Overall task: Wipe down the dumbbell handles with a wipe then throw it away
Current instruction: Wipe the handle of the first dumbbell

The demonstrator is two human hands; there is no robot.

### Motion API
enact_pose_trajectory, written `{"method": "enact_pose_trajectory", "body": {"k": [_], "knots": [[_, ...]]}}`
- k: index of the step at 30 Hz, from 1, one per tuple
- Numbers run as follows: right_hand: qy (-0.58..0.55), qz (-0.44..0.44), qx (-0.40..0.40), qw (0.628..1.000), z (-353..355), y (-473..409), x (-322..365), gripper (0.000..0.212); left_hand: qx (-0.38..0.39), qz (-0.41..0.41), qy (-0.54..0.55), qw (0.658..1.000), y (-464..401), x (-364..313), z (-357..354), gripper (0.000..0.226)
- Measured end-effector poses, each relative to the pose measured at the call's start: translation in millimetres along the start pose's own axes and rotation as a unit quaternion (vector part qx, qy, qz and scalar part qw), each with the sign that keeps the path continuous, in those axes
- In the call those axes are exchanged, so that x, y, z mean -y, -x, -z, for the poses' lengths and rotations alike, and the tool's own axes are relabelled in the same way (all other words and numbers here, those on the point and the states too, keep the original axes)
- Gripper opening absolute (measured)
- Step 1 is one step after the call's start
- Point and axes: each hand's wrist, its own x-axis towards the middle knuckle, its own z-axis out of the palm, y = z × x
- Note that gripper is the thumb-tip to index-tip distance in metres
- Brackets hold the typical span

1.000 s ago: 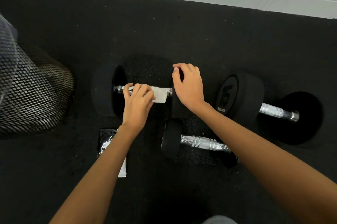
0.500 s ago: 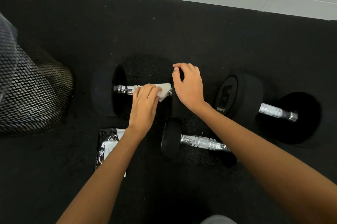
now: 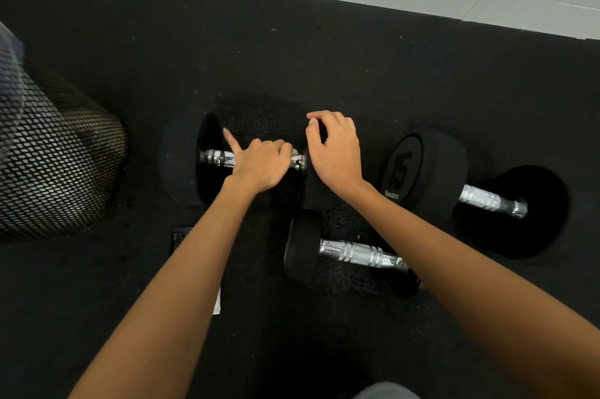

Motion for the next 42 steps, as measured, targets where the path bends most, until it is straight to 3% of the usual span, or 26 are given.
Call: {"method": "enact_pose_trajectory", "body": {"k": [4, 11, 15, 18, 21, 26, 33, 42], "knots": [[-0.001, -0.002, 0.001, 1.000, 0, 0, 0, 0.026, -0.040, -0.006, -0.004, 0.999, 5, -6, -8, 0.040], [-0.002, -0.002, -0.005, 1.000, 0, 0, -1, 0.026, -0.200, -0.140, 0.073, 0.967, 24, 5, -23, 0.026], [0.000, -0.005, -0.002, 1.000, 0, 0, -1, 0.026, -0.255, -0.205, 0.053, 0.943, 30, 18, -26, 0.022], [-0.002, -0.001, -0.002, 1.000, 0, 0, 0, 0.026, -0.279, -0.187, 0.040, 0.941, 29, 29, -26, 0.022], [-0.001, -0.005, -0.002, 1.000, 1, 0, 0, 0.026, -0.261, -0.136, 0.051, 0.954, 26, 21, -23, 0.010], [0.002, -0.005, -0.001, 1.000, 1, 0, 1, 0.027, -0.156, -0.125, 0.136, 0.970, 26, -7, -23, 0.010], [0.003, -0.007, -0.003, 1.000, 1, 0, 2, 0.027, -0.225, -0.168, 0.056, 0.958, 29, 21, -20, 0.024], [0.002, -0.003, -0.007, 1.000, 1, 1, 2, 0.026, -0.283, -0.212, 0.009, 0.935, 32, 21, -27, 0.014]]}}
